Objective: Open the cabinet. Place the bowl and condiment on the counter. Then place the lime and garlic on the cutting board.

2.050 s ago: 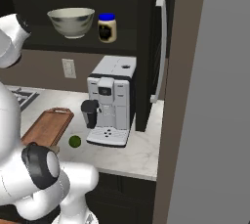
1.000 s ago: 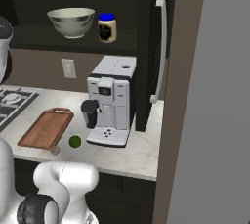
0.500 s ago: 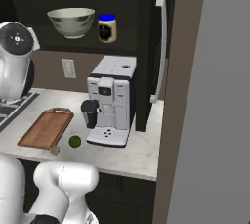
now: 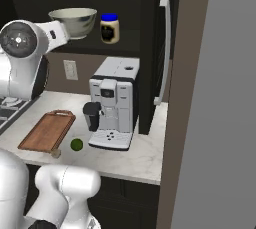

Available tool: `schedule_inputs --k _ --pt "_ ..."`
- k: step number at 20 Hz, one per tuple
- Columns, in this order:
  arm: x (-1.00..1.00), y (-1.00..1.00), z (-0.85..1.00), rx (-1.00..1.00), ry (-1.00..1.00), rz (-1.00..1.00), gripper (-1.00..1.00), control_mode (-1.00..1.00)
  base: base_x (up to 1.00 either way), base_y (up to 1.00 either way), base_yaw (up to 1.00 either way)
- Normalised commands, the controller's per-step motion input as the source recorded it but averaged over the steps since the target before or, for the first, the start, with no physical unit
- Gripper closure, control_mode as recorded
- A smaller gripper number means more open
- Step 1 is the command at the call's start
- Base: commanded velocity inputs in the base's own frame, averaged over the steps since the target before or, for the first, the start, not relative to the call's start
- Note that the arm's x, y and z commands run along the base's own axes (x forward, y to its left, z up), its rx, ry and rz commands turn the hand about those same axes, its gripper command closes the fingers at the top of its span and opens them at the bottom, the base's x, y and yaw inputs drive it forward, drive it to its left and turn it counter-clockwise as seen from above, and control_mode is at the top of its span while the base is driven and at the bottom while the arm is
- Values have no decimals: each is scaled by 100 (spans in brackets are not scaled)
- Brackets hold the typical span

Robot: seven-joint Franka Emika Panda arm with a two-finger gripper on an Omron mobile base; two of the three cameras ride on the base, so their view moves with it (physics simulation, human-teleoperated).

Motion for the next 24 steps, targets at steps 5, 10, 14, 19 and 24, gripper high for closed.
schedule_inputs --k 5,10,14,19,24 --pt "27 -58 28 0 10 -70 -100 -100 0 0 0" --pt "5 -61 1 2 6 -44 -100 -100 0 0 0" --pt "8 -47 -2 8 7 -6 -100 -100 0 0 0" --pt "36 -27 -2 13 1 0 -100 -100 0 0 0" --pt "33 0 0 9 0 6 -100 -100 0 0 0"
